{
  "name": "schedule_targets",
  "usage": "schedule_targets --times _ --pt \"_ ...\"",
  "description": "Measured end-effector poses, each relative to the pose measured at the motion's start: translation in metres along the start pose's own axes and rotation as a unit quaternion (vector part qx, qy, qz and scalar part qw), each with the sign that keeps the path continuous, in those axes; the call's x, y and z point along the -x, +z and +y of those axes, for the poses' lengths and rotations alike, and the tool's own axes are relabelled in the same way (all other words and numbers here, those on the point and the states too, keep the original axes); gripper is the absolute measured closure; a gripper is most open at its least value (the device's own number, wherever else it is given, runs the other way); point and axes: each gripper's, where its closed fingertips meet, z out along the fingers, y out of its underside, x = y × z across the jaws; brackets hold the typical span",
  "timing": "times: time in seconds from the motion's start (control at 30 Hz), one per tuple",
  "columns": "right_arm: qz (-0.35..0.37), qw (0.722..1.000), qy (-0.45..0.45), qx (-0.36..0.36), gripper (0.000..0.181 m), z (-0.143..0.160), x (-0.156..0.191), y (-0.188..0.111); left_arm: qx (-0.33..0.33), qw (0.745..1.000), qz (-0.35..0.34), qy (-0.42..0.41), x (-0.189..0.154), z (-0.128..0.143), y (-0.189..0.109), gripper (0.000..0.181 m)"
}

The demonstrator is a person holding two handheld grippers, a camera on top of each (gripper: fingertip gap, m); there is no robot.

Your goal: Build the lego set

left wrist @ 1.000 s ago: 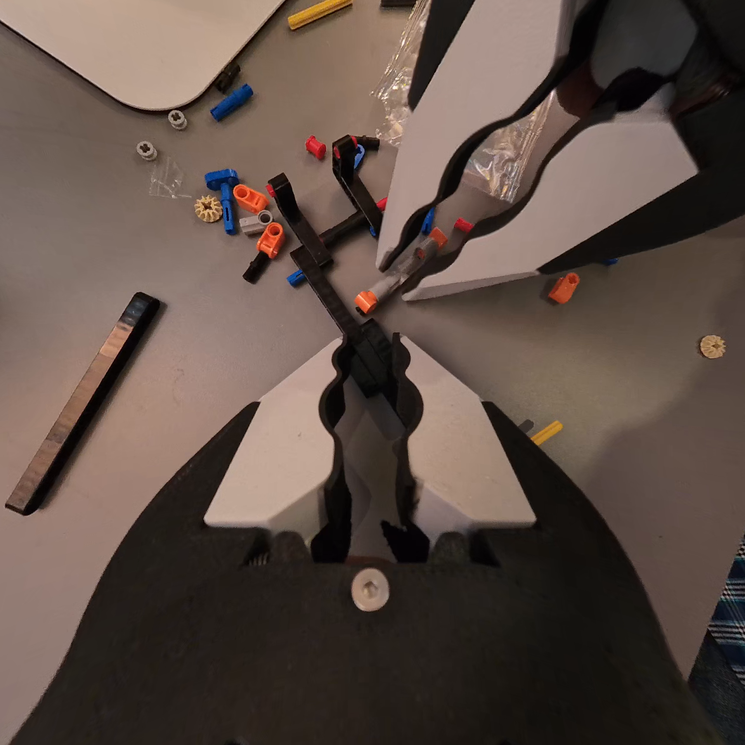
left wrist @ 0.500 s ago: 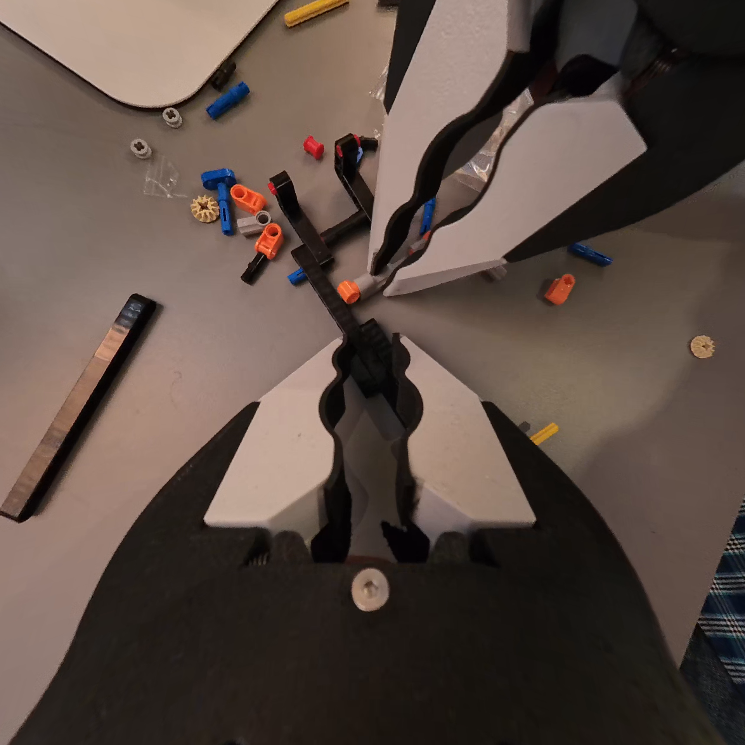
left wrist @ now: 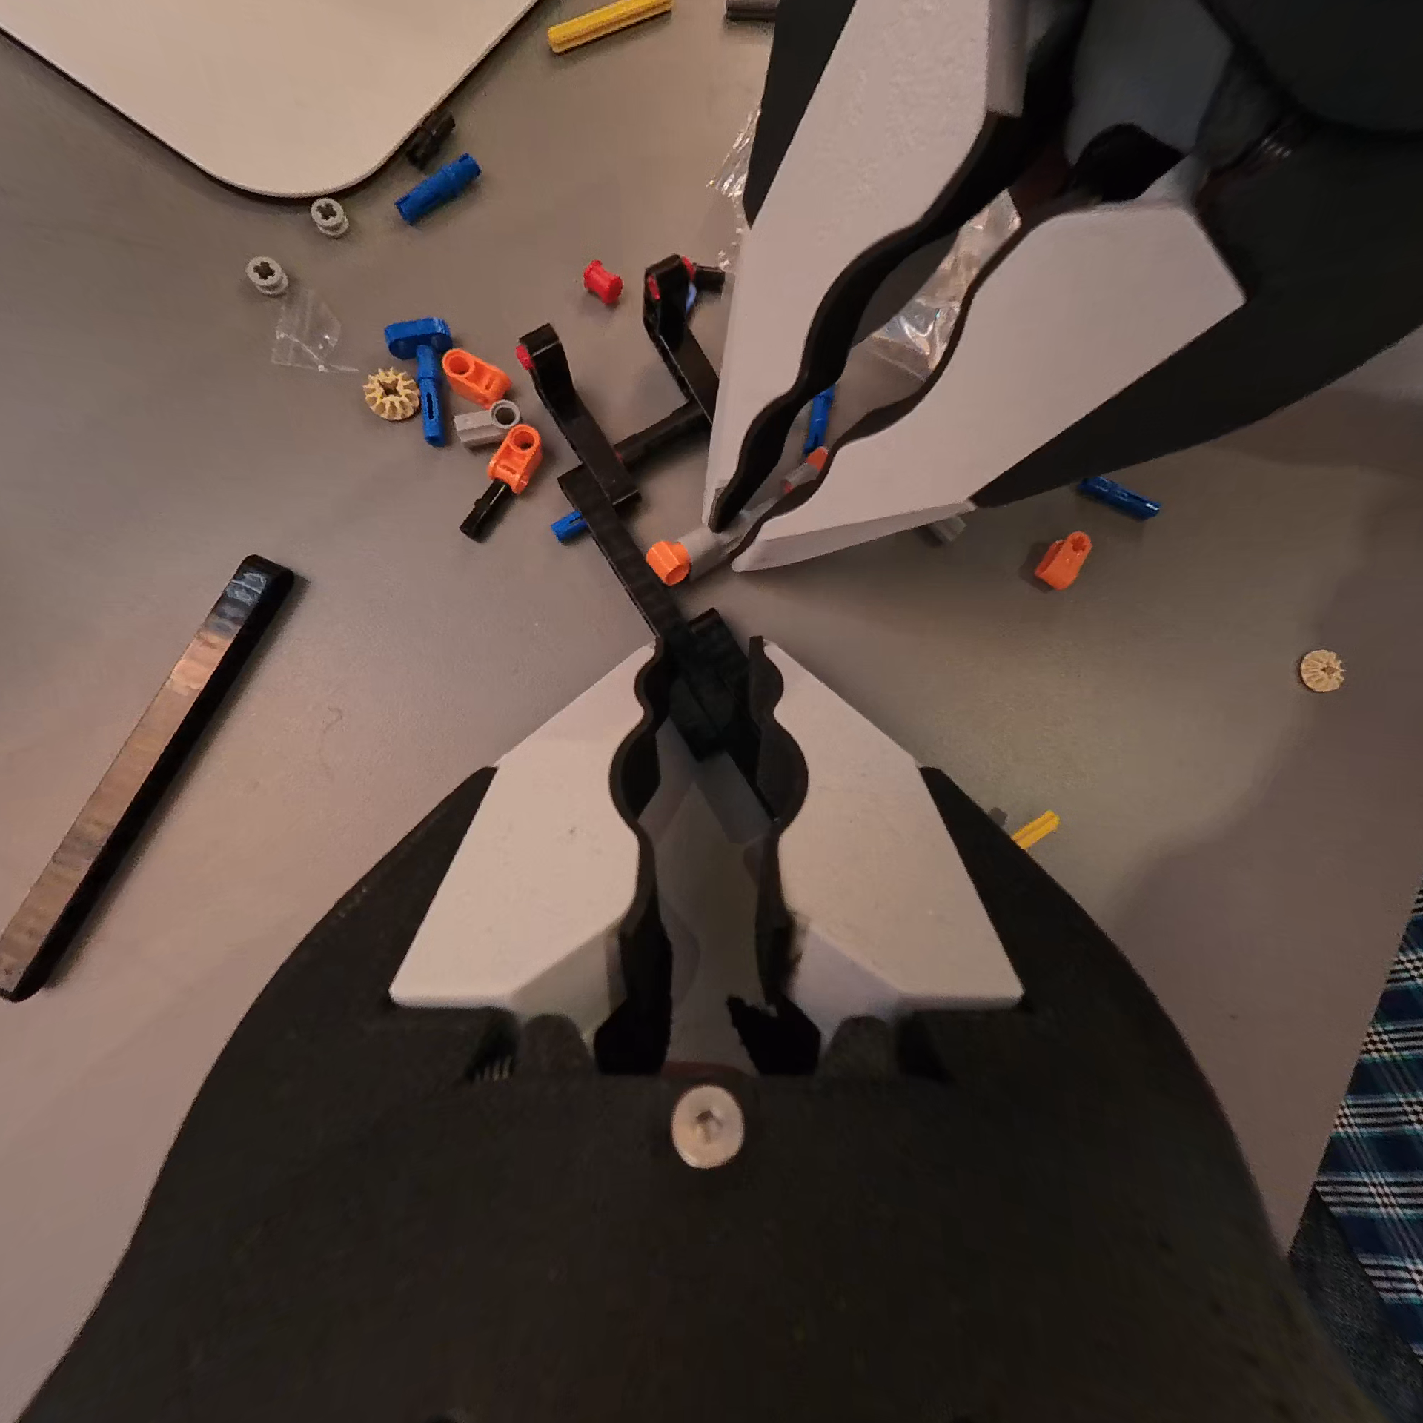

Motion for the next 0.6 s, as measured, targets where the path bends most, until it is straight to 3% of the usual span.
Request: schedule_targets --times 0.6 --pt "0.054 0.995 -0.084 -0.004 0.179 -0.0064 -0.0021 0.0040 0.001 0.999 -0.012 0.037 0.0005 0.0009 0.0008 0.164"
